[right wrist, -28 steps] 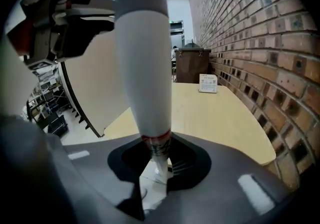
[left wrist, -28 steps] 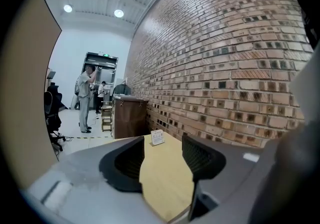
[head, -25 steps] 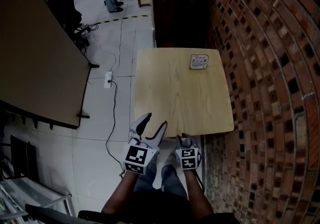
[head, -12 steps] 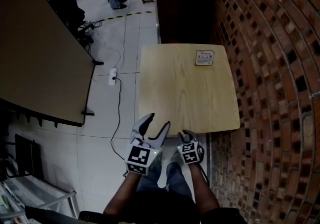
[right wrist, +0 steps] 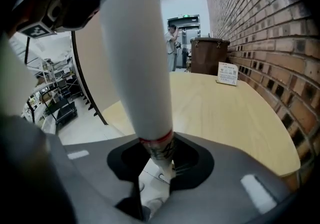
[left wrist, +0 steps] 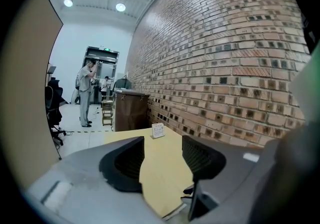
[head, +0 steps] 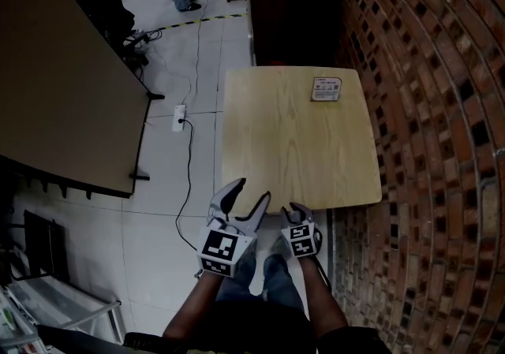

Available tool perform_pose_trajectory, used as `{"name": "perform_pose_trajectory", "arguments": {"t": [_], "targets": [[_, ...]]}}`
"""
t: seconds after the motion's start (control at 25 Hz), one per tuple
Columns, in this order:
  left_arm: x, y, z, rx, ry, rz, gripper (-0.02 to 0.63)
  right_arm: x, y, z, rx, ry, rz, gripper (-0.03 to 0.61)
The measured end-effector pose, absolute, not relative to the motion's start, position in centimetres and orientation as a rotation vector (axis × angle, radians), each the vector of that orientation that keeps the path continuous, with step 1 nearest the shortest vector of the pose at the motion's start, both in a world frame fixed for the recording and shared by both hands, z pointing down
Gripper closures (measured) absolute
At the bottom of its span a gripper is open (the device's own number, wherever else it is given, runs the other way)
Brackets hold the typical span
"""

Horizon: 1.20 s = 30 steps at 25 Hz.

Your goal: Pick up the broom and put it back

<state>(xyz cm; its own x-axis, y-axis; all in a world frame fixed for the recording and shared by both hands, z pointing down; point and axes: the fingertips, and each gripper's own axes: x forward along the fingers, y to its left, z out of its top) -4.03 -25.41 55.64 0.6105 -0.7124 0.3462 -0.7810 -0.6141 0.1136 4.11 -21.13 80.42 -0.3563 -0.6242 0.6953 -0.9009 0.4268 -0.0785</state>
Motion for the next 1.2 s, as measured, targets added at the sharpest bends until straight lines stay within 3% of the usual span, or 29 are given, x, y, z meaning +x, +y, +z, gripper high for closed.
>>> {"name": "perform_pose_trajectory", "arguments": {"t": [0.6, 1.2], "targets": [[-3.3, -25.6, 56.0, 2.590, -1.181, 0.396, 0.379, 6.2, -20.5, 81.4, 1.348, -2.065, 0.681, 0.328], [-2.0, -25.4, 57.1, 2.595, -1.142, 0.427, 0.379, 12.2, -20.5, 83.4, 1.543, -1.947, 0.799, 0.318]]}}
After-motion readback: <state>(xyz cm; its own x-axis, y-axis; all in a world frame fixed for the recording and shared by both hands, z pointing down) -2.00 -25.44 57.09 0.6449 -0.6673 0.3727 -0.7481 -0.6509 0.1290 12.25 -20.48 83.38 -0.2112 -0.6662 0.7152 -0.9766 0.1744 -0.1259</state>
